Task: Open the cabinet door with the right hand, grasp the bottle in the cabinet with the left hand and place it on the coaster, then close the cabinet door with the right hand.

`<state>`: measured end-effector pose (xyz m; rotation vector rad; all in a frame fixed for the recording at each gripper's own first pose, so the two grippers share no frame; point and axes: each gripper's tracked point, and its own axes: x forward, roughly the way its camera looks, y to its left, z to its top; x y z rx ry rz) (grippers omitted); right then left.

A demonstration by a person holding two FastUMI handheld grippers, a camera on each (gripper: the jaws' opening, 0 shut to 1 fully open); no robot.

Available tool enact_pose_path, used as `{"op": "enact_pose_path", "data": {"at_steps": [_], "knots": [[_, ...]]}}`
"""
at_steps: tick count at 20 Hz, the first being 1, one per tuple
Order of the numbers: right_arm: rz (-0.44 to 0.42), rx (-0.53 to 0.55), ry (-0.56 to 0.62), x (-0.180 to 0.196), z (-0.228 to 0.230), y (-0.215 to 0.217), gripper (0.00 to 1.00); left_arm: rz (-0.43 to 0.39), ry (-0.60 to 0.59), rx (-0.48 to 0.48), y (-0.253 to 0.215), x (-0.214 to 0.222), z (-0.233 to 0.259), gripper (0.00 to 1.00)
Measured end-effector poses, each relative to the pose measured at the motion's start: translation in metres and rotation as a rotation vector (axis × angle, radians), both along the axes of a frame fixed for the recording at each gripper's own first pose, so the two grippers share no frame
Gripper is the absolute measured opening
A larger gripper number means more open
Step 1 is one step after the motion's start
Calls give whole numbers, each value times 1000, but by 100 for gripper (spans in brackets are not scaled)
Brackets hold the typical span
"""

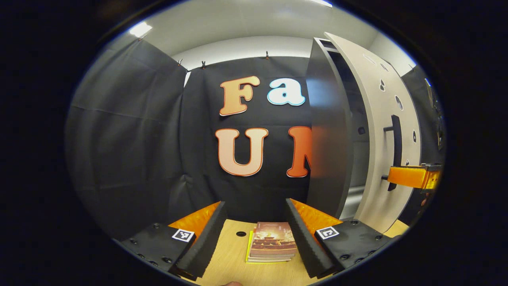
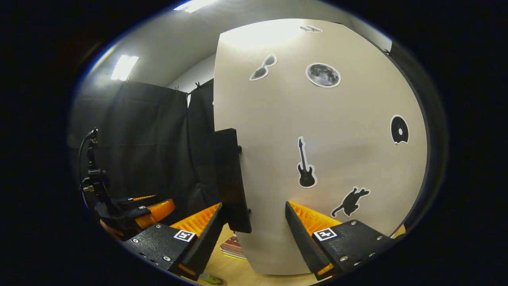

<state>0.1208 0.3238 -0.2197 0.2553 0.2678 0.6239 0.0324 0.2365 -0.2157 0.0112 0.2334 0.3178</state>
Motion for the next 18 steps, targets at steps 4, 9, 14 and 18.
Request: {"op": "enact_pose_path", "data": {"at_steps": [4,9,14,18], "knots": [[-42,-48,-9,2,-1,2,92,5,6,-6,0,-3,7,94],[-85,-123,-19,7,-8,5,92,7,15,-93,-9,-7,15,96],[-91,-184,-7,3,-14,5,92,-6,9,-56,-23,-12,30,92],[-82,-164,-38,-4,-2,-12,92,-33,1,-50,-45,-10,40,93]]}}
